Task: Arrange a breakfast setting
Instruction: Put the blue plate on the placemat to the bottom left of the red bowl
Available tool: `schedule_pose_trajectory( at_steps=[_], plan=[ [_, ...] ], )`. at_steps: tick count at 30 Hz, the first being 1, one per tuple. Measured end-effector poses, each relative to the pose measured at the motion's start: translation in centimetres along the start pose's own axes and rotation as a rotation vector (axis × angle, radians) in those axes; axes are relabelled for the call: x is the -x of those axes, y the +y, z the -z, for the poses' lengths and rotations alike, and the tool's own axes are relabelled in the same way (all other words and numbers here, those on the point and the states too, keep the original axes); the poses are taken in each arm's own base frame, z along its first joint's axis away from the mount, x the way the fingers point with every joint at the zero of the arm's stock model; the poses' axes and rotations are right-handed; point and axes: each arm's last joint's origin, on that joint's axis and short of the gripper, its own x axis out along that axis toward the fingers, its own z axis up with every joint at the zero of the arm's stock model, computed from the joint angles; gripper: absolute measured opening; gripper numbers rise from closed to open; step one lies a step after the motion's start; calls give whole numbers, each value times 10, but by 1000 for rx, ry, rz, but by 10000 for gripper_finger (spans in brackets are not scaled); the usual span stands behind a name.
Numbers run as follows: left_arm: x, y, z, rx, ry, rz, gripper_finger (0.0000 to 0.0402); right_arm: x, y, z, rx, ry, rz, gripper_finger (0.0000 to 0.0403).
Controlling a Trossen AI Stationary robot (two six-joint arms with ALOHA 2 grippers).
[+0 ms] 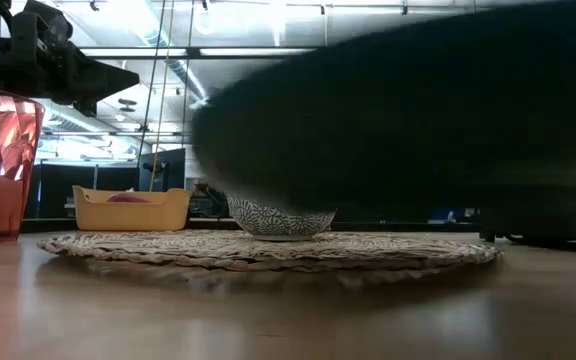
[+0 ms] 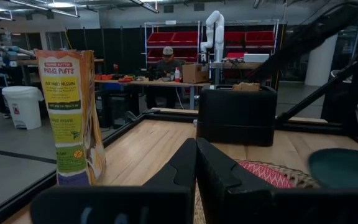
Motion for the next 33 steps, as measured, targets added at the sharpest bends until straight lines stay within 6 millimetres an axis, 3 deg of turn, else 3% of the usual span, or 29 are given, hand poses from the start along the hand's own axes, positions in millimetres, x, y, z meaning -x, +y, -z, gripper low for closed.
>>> schedule_pose_trajectory(
  at_steps=[4, 14, 18, 27, 33],
  plan=[
    [0, 0, 0, 0, 0, 0, 16, -3, -15, -15, 108, -38, 57, 14],
    [0, 0, 0, 0, 0, 0, 16, -30, -94, -38, 173, -201, 13, 14],
    [0, 0, 0, 0, 1, 0, 16, -47, -116, -37, 169, -199, -12, 14],
    [0, 0, 0, 0, 0, 0, 16, -63, -136, -30, 117, -164, -64, 15],
    [0, 0, 0, 0, 0, 0, 16, -64, -139, -28, 67, -152, -69, 51]
  ],
)
